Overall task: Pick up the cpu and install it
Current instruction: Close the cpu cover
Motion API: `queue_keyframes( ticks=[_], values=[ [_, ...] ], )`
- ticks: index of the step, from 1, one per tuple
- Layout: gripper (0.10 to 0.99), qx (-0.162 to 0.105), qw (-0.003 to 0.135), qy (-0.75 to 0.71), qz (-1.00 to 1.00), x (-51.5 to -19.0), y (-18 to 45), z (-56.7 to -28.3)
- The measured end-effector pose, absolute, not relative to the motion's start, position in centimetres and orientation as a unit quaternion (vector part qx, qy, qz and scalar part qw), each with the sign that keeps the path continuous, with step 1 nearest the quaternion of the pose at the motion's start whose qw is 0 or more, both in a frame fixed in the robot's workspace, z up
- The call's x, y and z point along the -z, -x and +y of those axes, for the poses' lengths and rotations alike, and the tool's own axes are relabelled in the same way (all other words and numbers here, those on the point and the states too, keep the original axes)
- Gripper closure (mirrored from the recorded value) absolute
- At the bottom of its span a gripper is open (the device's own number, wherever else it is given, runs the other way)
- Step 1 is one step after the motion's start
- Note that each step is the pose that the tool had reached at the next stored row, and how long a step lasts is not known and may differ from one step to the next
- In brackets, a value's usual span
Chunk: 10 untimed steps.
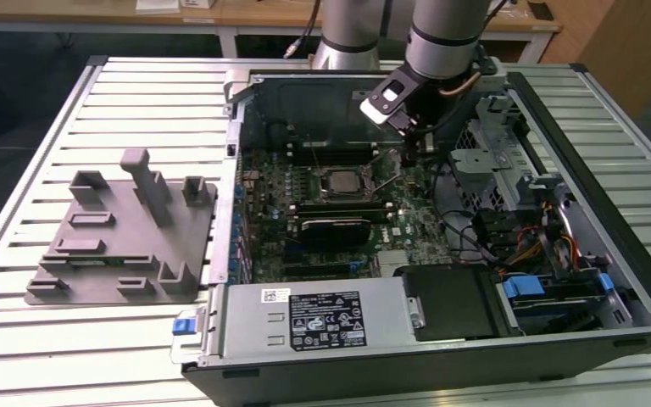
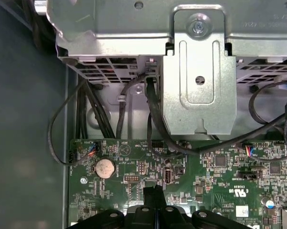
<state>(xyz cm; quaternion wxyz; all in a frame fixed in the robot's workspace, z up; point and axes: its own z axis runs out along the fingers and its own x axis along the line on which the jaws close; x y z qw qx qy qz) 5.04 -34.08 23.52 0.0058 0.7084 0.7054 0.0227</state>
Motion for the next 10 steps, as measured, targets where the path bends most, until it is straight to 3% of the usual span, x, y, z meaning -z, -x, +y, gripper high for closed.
queue_keyframes(
  ticks=[10],
  values=[
    [0.980,-0.023,0.006,-0.708,0.705,-23.5,-3.3,-34.1]
  ],
)
